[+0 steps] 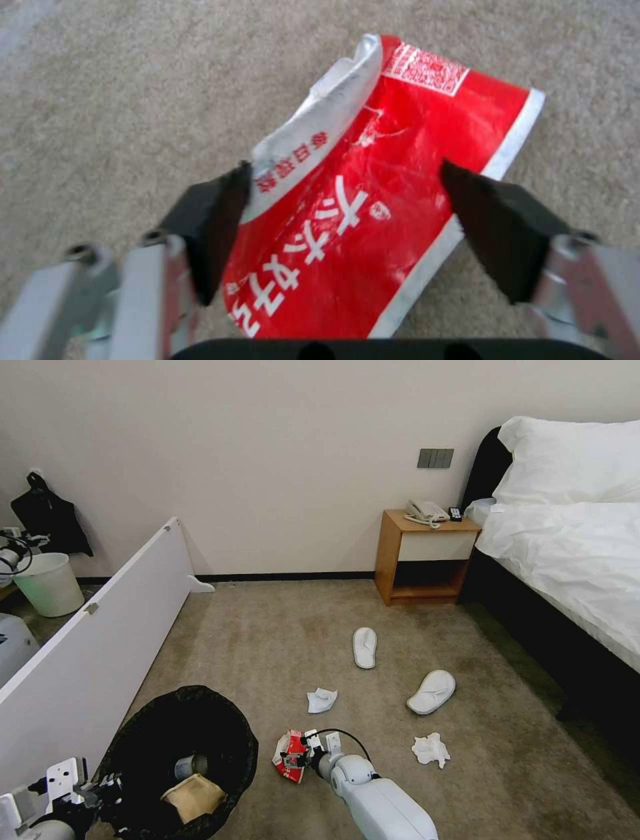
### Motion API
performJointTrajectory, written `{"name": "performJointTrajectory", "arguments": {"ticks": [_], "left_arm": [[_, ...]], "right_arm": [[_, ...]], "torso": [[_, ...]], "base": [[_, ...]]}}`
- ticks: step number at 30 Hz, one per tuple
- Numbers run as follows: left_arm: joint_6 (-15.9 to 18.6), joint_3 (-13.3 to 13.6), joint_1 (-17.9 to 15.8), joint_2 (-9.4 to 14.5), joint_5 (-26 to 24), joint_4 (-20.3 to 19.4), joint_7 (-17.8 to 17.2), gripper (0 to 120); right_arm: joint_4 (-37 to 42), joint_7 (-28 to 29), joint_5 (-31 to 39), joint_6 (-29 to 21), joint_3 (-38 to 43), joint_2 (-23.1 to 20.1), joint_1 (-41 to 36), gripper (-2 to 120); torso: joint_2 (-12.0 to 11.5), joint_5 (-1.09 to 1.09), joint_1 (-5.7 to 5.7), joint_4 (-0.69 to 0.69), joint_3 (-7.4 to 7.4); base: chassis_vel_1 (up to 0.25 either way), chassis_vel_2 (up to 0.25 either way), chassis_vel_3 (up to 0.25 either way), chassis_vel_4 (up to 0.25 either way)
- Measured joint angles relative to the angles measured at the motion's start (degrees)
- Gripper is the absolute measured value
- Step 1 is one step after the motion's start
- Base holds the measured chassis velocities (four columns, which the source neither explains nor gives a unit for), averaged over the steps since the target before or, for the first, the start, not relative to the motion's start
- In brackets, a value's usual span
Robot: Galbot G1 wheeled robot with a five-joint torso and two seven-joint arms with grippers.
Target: Pick up the trash bin, then pick up the garbage from the floor and place it into the trash bin.
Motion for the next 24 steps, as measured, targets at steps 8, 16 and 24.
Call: {"name": "performJointTrajectory", "arguments": {"ticks": [8,16,24], "left_arm": [[0.0,-0.05,-0.06,0.09,-0.05,0.05,0.02,2],[0.0,-0.05,-0.16,0.21,-0.15,0.17,0.03,2],[0.0,-0.02,-0.21,0.16,-0.17,0.25,0.03,2]], "right_arm": [[-0.37,0.51,0.14,-0.08,0.18,0.0,0.08,43],[-0.65,0.28,0.17,-0.07,0.58,0.0,-0.02,8],[-0.86,0.05,0.27,0.08,0.69,-0.01,-0.03,0]], "torso": [[0.0,0.0,0.0,0.0,0.0],[0.0,0.0,0.0,0.0,0.0],[0.0,0.0,0.0,0.0,0.0]], "base": [[0.0,0.0,0.0,0.0],[0.0,0.0,0.0,0.0],[0.0,0.0,0.0,0.0]]}}
